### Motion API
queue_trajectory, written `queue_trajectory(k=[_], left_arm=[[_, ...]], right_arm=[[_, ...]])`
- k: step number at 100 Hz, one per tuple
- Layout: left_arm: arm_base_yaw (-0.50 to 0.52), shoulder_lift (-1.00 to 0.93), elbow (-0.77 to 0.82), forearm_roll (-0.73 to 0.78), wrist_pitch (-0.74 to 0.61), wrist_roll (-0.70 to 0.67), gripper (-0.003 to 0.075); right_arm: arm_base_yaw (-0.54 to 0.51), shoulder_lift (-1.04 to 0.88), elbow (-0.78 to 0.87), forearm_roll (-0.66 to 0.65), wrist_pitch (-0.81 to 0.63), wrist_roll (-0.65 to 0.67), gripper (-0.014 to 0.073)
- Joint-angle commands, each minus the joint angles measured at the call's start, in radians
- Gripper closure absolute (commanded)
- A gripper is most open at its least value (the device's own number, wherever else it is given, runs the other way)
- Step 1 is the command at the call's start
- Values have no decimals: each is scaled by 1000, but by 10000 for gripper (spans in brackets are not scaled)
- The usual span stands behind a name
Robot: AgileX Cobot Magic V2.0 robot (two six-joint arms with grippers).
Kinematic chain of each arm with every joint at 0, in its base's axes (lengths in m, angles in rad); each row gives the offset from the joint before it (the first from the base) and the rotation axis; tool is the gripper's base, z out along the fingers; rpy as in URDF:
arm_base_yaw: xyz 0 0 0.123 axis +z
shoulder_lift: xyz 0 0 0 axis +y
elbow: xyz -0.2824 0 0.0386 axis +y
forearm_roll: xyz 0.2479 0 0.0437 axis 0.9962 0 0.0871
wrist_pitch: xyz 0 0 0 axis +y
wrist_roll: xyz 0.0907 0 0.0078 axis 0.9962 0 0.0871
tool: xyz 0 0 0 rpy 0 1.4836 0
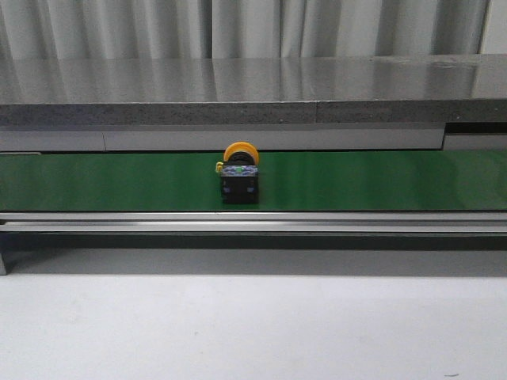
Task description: Move button from left to right
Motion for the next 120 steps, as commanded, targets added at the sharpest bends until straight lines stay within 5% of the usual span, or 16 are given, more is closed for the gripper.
queue_trajectory(k=[1,64,78,101,120], left_arm=[[-9,9,-28,-13,-86,-2,715],[-9,9,-28,-13,-86,-2,715],[-9,9,-28,-13,-86,-2,715],[-9,9,-28,-13,-86,-2,715],[-9,9,-28,-13,-86,-2,715]], right_arm=[[-1,116,-117,4,23,2,662],[-1,455,-252,125,72,2,634],[-1,457,-252,125,82,2,468],[-1,457,-252,125,84,2,64],[-1,457,-252,152,81,2,46]])
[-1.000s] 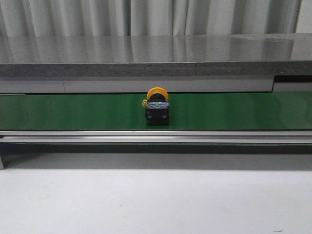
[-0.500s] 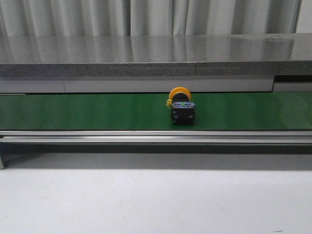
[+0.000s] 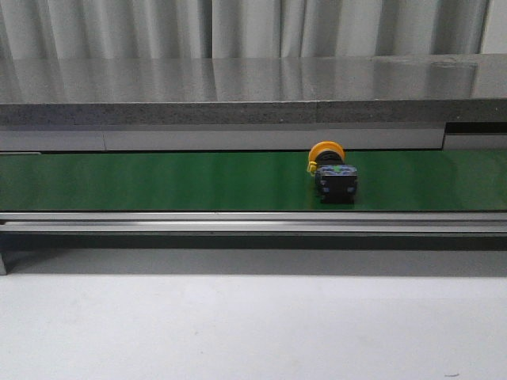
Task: Move button from left to right
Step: 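Lower the right gripper onto the button at the belt's far end, grasp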
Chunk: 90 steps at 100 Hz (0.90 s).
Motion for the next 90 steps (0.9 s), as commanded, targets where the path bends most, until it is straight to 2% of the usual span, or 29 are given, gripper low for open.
queue_trajectory(k=[1,31,61,90], left_arm=[[-9,9,-28,-13,-86,-2,715],[-9,9,-28,-13,-86,-2,715],[-9,9,-28,-13,-86,-2,715],[-9,9,-28,-13,-86,-2,715]], right_arm=[[-1,-12,-36,34,-47,2,46],[53,61,-38,114,-67,-81,46],[152,187,-41,114,-196,-114,46],[193,315,-136,114,-191,-142,46]])
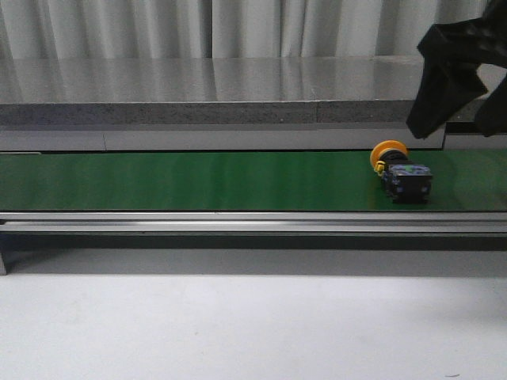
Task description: Move button from left to right
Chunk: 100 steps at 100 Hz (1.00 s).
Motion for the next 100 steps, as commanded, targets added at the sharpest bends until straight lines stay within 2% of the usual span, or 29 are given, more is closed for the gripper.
queue_trajectory(k=[1,35,51,75,100], left_arm=[[-9,9,-28,-13,-86,-2,715],[-9,9,-28,-13,-86,-2,715],[-9,9,-28,-13,-86,-2,715],[-9,9,-28,-13,-86,-2,715],[-9,9,-28,-13,-86,-2,715]], right_arm=[[3,10,-60,12,-52,-24,46],[2,133,-87,-90,-40,-31,60],[2,158,-87,-95,-24,-31,152],[2,158,-88,-98,-11,-31,373],[2,151,-96,-102,20,-31,392]])
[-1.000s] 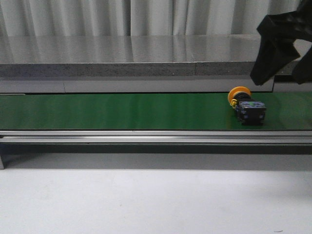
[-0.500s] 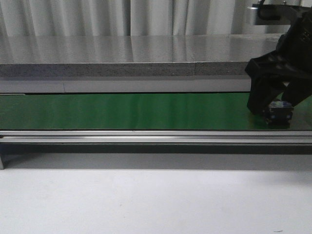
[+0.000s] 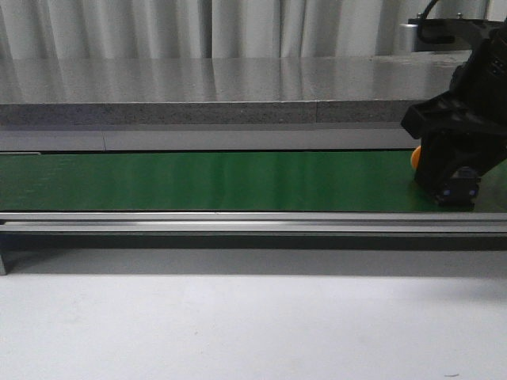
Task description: Move button from left to right
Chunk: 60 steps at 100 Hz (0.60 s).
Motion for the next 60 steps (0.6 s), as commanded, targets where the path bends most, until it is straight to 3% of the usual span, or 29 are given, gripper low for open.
queue_trajectory(k=[1,33,60], left_arm=[[-9,9,-28,-13,-86,-2,715],[-9,9,-28,-13,-86,-2,715],[-9,9,-28,-13,-86,-2,715]], right_arm=[[2,-46,-42,3,6,-11,392],[-71,-71,-261,-82,195,-11,392],[-246,-71,-367,-88,252,-71,392]])
